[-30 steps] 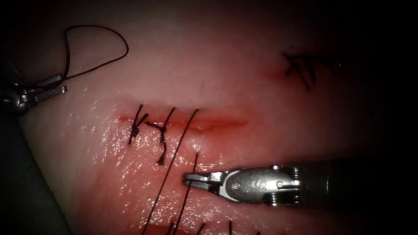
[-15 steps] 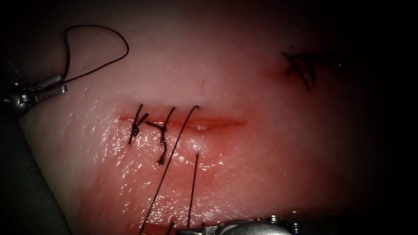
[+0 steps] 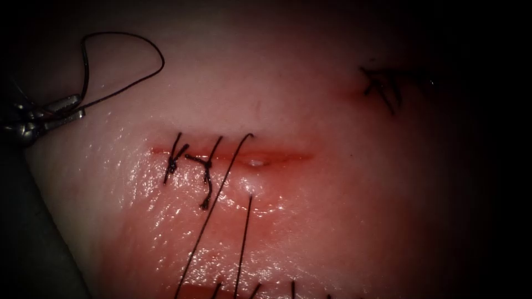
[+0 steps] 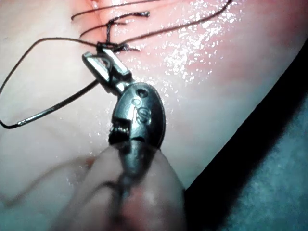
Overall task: Wound Closure
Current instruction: Pull the string through the cut with the right gripper
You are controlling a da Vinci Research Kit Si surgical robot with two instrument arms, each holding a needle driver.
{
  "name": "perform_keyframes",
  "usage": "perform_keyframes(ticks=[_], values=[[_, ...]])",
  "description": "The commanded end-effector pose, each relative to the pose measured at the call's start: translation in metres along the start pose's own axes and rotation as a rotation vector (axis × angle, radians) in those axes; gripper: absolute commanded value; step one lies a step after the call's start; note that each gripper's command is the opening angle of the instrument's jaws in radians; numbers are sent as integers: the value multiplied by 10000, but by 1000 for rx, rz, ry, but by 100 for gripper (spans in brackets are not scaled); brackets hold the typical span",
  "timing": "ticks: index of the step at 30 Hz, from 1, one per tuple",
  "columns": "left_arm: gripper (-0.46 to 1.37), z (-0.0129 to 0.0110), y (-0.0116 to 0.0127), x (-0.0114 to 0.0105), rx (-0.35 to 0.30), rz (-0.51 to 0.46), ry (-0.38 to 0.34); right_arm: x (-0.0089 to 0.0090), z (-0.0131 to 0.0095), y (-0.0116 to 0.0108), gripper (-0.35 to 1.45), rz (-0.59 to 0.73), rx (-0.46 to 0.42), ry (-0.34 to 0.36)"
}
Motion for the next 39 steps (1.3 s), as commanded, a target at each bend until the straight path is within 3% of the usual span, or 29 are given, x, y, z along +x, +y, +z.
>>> perform_keyframes(ticks=[1,11,12,13,15,17,22,39], values=[[-43,0,0,0,-7,0,0,2,2,-1,-35,-1,6,2],[-43,0,0,0,-7,0,0,14,13,9,-35,-52,31,-1],[-43,0,0,0,-7,0,0,16,13,13,20,-54,13,0],[-43,0,0,0,-7,0,0,17,13,15,54,-64,-2,2],[-43,0,0,0,-7,0,0,18,10,19,96,-89,-43,6],[-43,0,0,0,-7,0,0,18,4,26,112,-92,-85,19],[-43,0,0,0,-7,0,0,10,-20,53,117,-112,-176,44],[-43,0,0,0,-7,0,0,-21,-93,136,115,-182,-353,62]])
